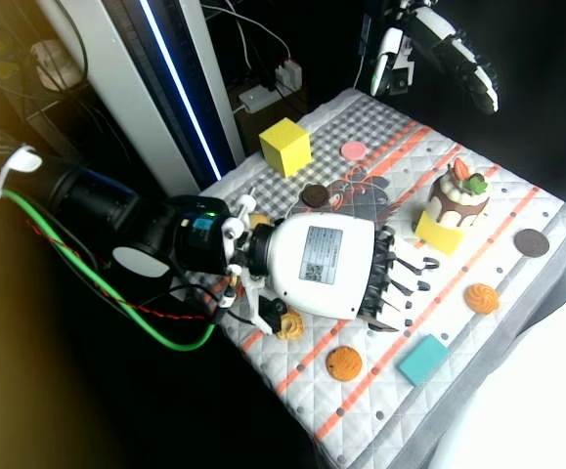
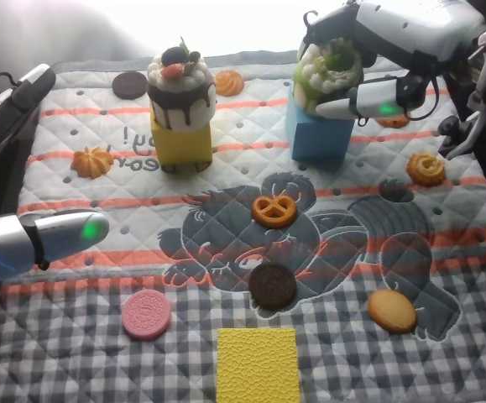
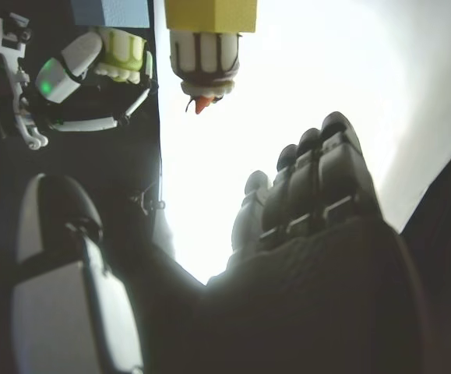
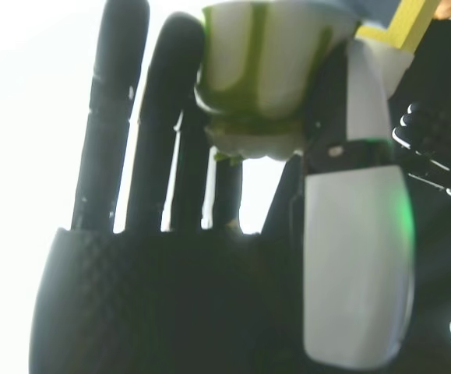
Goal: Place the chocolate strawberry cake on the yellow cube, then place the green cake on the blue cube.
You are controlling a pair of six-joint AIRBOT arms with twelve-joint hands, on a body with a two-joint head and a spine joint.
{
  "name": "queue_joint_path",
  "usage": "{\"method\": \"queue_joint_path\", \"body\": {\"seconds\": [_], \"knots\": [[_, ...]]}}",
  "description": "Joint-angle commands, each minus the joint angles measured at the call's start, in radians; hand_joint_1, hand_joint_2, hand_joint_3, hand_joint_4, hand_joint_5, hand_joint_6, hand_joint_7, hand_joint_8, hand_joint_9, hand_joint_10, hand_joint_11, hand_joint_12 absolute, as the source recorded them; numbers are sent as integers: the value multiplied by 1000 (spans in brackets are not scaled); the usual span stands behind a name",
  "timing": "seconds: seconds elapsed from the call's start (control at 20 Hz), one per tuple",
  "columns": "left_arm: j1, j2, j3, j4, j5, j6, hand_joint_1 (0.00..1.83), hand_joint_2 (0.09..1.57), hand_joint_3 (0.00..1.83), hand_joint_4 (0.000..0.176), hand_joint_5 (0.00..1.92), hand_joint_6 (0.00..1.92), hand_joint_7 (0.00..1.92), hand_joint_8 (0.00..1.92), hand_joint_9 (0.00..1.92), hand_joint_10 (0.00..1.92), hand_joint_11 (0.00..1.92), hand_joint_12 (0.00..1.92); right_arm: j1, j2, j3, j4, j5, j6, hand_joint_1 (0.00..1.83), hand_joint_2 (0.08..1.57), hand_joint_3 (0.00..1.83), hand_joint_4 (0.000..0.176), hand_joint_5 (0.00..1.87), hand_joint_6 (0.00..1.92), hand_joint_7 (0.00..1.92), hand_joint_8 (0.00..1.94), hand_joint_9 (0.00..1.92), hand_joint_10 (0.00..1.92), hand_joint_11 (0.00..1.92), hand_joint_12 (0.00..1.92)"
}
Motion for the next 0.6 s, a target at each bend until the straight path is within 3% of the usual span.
{"method": "queue_joint_path", "body": {"seconds": [0.0,0.05,0.1,0.15,0.2,0.25,0.3,0.4,0.45,0.55], "knots": [[-3,-1,6,20,-126,-9,824,856,10,168,0,0,0,0,0,0,0,0,16,-4,4,12,109,3,1232,1141,0,0,823,1077,1034,1042,1097,276,834,1215],[-2,-1,6,20,-127,-10,819,863,13,163,0,0,0,0,0,0,0,0,12,-5,3,12,107,3,1316,1119,3,0,795,453,971,1044,1061,249,746,1251],[-2,-1,6,20,-127,-12,823,867,13,165,0,0,0,0,0,0,0,0,7,-5,1,14,106,3,1083,1094,0,0,805,167,862,455,1005,200,633,1260],[-1,-1,6,19,-127,-13,820,871,14,169,0,0,0,0,0,0,0,0,2,-5,-1,17,105,3,1033,1090,0,0,806,52,873,183,970,153,509,1278],[-1,-1,6,19,-127,-14,806,870,12,163,0,0,11,4,0,0,0,0,-2,-5,-3,20,105,3,951,1084,0,0,682,11,806,90,903,117,422,1258],[-1,-1,7,19,-128,-15,809,869,11,165,0,0,21,8,0,0,0,0,-7,-5,-5,25,105,3,890,1073,0,54,515,1,675,21,829,85,385,1243],[-1,-1,7,19,-128,-15,812,873,12,168,0,0,21,7,0,0,0,0,-8,-5,-7,28,106,3,878,1076,0,73,425,0,614,6,796,71,405,1194],[0,-1,7,19,-130,-15,818,876,11,154,0,0,8,1,0,0,0,0,-9,-5,-12,30,106,3,877,1096,2,143,263,0,457,0,718,38,401,1126],[1,-1,7,18,-131,-16,818,878,12,165,0,0,6,0,0,0,0,0,-11,-5,-14,30,106,3,890,1101,1,141,246,2,414,0,688,22,390,1043],[1,-2,7,18,-131,-16,831,888,14,161,0,0,13,4,0,0,0,0,-13,-5,-18,31,107,3,896,1104,0,100,266,1,423,1,719,21,487,903]]}}
